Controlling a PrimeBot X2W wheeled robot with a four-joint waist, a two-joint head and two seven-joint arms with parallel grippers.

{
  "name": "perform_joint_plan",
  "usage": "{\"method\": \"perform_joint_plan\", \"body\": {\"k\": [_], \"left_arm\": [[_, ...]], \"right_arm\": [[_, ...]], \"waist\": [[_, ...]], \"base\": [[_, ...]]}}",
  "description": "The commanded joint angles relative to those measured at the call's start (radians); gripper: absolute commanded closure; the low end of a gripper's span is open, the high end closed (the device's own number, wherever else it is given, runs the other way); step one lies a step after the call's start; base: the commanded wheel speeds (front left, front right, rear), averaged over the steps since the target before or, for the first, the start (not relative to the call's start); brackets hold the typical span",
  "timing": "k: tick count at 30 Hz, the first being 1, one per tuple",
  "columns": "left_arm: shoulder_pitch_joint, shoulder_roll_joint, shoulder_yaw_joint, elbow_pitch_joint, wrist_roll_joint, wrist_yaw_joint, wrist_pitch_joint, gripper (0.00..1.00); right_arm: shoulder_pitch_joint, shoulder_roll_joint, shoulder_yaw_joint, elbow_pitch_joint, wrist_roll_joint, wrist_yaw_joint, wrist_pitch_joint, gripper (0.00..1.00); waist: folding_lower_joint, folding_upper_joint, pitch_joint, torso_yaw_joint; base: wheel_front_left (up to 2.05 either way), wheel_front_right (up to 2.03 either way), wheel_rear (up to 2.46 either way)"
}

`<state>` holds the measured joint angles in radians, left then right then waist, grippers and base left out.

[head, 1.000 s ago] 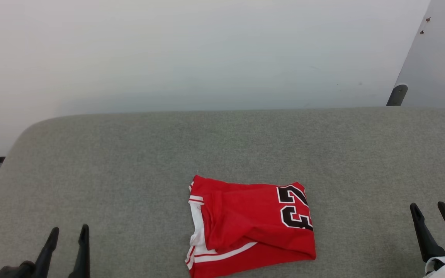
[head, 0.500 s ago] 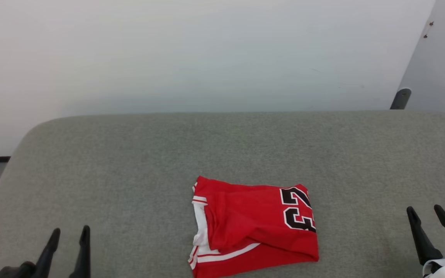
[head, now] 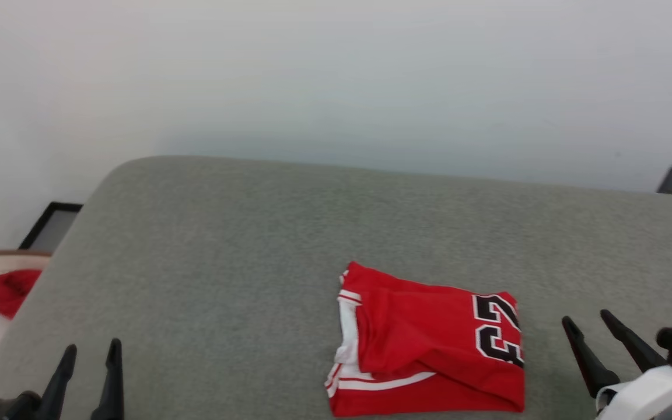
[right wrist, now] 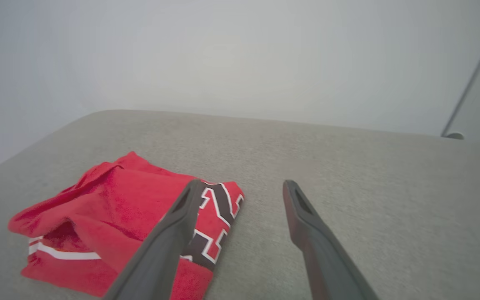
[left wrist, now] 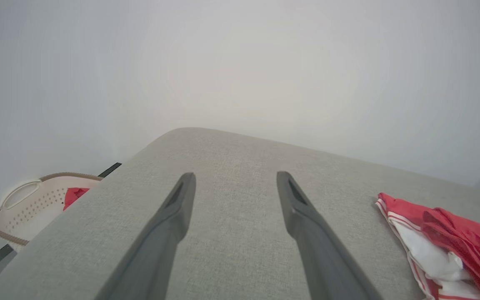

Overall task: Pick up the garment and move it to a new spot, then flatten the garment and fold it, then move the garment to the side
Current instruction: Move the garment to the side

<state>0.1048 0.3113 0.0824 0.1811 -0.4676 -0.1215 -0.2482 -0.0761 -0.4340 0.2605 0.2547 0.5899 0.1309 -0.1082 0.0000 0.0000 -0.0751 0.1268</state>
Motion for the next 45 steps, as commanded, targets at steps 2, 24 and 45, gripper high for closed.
{"method": "perform_joint_plan", "body": {"k": [2, 24, 45], "left_arm": [[-0.011, 0.002, -0.005, 0.001, -0.004, 0.005, 0.004, 0.00], [-0.080, -0.043, -0.080, 0.048, -0.016, -0.001, -0.001, 0.00], [-0.141, -0.075, -0.094, 0.093, -0.020, -0.008, -0.017, 0.00]], "right_arm": [[-0.026, -0.001, 0.021, 0.013, 0.007, 0.000, 0.030, 0.00], [-0.148, -0.037, -0.011, 0.086, 0.007, -0.001, 0.625, 0.00], [-0.162, 0.073, -0.067, 0.113, -0.064, 0.001, 0.970, 1.00]], "waist": [[0.0000, 0.0000, 0.004, 0.070], [0.0000, 0.0000, 0.122, 0.209], [0.0000, 0.0000, 0.205, 0.234]], "base": [[0.00, 0.00, 0.00], [0.00, 0.00, 0.00], [0.00, 0.00, 0.00]]}}
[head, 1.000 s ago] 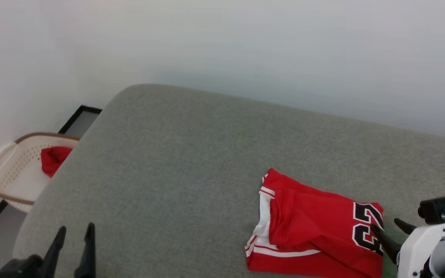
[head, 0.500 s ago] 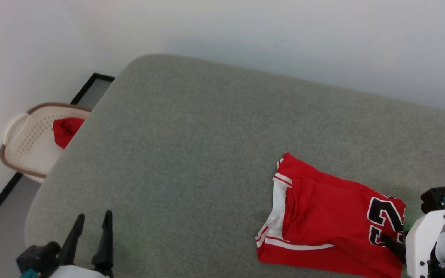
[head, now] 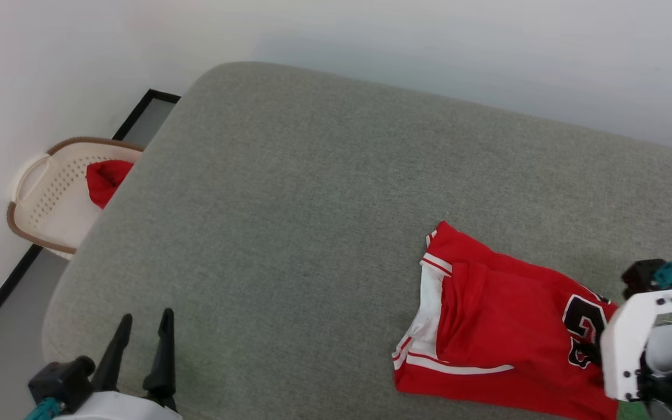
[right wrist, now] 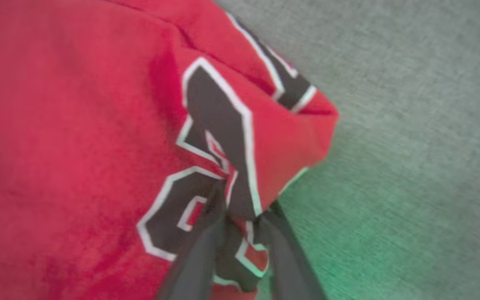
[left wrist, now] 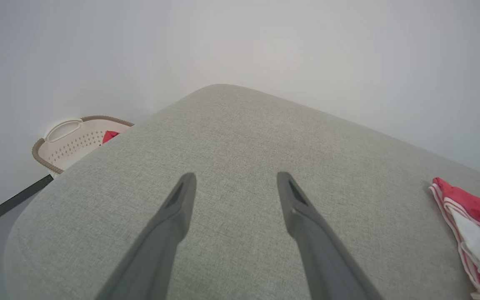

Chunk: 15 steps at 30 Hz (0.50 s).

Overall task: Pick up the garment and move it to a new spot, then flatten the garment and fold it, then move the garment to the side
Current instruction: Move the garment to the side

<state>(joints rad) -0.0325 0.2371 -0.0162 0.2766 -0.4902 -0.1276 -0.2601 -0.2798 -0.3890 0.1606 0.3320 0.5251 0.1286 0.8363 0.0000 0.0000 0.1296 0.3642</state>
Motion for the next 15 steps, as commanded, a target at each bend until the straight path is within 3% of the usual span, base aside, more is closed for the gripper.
{"method": "perform_joint_plan", "body": {"k": [1, 15], "left_arm": [[-0.003, -0.001, 0.007, -0.005, 0.005, -0.002, -0.005, 0.00], [-0.017, 0.004, 0.016, -0.029, 0.040, -0.004, -0.003, 0.00]], "right_arm": [[0.034, 0.020, 0.029, 0.027, -0.002, 0.002, 0.026, 1.00], [-0.071, -0.058, 0.032, -0.082, 0.013, 0.001, -0.018, 1.00]], "waist": [[0.0000, 0.0000, 0.000, -0.007], [0.0000, 0.0000, -0.029, -0.092]], "base": [[0.00, 0.00, 0.00], [0.00, 0.00, 0.00]]}}
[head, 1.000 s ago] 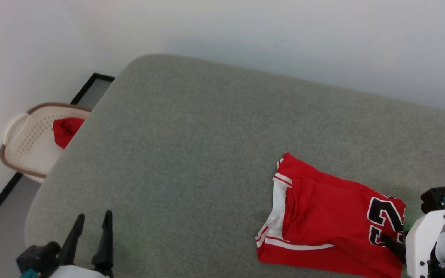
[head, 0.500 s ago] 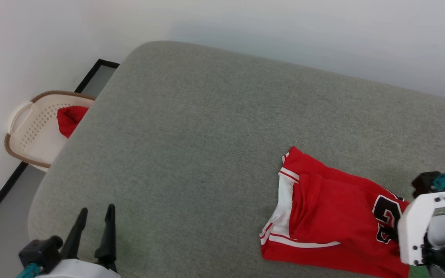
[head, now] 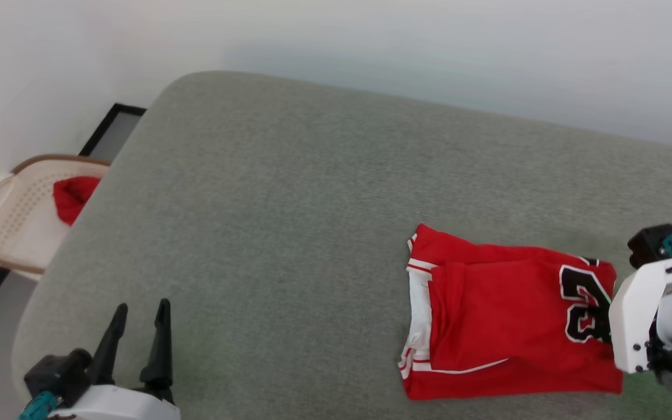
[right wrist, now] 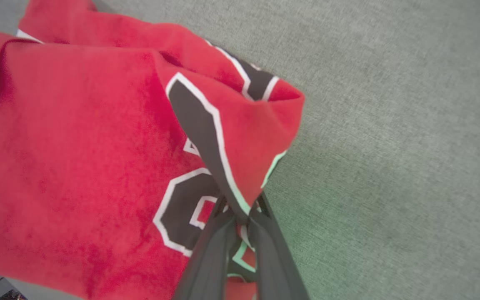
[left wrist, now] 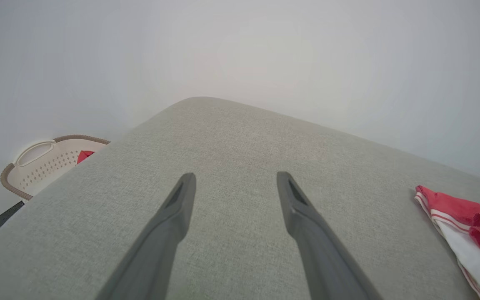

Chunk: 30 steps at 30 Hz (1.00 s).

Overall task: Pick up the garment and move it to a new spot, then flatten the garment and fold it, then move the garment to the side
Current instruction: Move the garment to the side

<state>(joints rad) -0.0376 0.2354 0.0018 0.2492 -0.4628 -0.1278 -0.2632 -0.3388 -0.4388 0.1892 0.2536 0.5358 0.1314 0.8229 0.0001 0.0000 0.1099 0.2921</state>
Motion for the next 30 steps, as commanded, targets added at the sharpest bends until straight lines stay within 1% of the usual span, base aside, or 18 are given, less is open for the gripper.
{"method": "perform_joint_plan", "body": {"k": [1, 2, 4, 9, 17, 23, 30], "left_arm": [[-0.011, 0.006, -0.002, -0.002, 0.013, -0.004, 0.000, 0.00], [-0.018, 0.009, -0.010, -0.003, 0.014, -0.004, 0.000, 0.00], [-0.022, 0.010, -0.015, -0.003, 0.015, -0.004, 0.000, 0.00], [-0.046, 0.023, -0.041, -0.003, 0.012, -0.005, 0.000, 0.00], [-0.102, 0.043, -0.080, -0.016, 0.011, -0.005, 0.000, 0.00], [-0.153, 0.055, -0.106, -0.032, 0.017, -0.004, 0.000, 0.00], [-0.218, 0.085, -0.141, -0.037, 0.009, -0.004, 0.000, 0.00]], "right_arm": [[-0.012, -0.008, 0.003, -0.004, 0.002, -0.002, -0.005, 1.00], [-0.028, -0.023, 0.015, -0.010, 0.004, -0.002, -0.011, 1.00], [-0.036, -0.028, 0.022, -0.010, 0.005, -0.002, -0.013, 1.00], [-0.080, -0.059, 0.059, -0.010, 0.011, -0.002, -0.027, 1.00], [-0.164, -0.112, 0.116, -0.005, 0.019, -0.002, -0.064, 1.00], [-0.237, -0.157, 0.153, 0.002, 0.022, -0.002, -0.114, 1.00], [-0.323, -0.208, 0.195, 0.024, 0.034, -0.002, -0.197, 1.00]], "waist": [[-0.0001, 0.0000, -0.009, -0.020], [-0.0001, 0.0000, -0.012, -0.036], [-0.0001, 0.0000, -0.013, -0.043], [-0.0001, 0.0000, -0.014, -0.093], [-0.0001, 0.0000, 0.009, -0.191], [-0.0001, 0.0000, 0.042, -0.267], [-0.0001, 0.0000, 0.092, -0.351]], "base": [[0.00, 0.00, 0.00], [0.00, 0.00, 0.00], [0.00, 0.00, 0.00], [0.00, 0.00, 0.00], [0.00, 0.00, 0.00], [0.00, 0.00, 0.00], [0.00, 0.00, 0.00]]}}
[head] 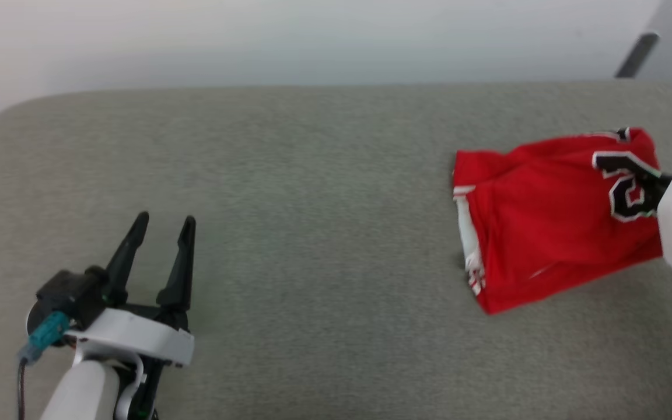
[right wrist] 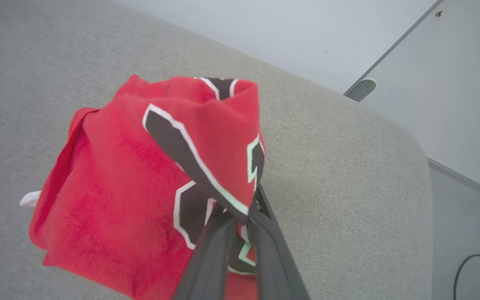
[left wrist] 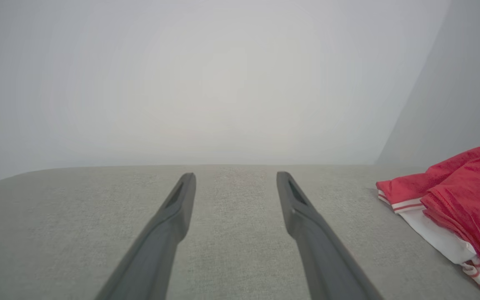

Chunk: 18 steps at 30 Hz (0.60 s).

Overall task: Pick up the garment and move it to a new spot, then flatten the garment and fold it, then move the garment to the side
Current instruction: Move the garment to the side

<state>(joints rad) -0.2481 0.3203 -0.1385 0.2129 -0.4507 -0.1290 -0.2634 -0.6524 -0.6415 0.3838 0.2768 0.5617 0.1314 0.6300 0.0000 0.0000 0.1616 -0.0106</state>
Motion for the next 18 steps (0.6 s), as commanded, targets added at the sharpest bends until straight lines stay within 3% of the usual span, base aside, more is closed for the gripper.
{"method": "perform_joint_plan", "body": {"k": [1, 18], "left_arm": [[-0.017, 0.002, -0.004, -0.004, -0.002, -0.003, 0.000, 0.00], [-0.141, 0.047, -0.033, -0.033, 0.008, -0.003, 0.000, 0.00]], "right_arm": [[-0.021, -0.011, 0.009, 0.004, 0.013, -0.002, -0.016, 1.00], [-0.211, -0.142, 0.121, 0.154, -0.006, -0.002, -0.244, 1.00]], "waist": [[0.0000, 0.0000, 0.049, -0.060], [0.0000, 0.0000, 0.147, -0.158]], "base": [[0.00, 0.00, 0.00], [0.00, 0.00, 0.00]]}}
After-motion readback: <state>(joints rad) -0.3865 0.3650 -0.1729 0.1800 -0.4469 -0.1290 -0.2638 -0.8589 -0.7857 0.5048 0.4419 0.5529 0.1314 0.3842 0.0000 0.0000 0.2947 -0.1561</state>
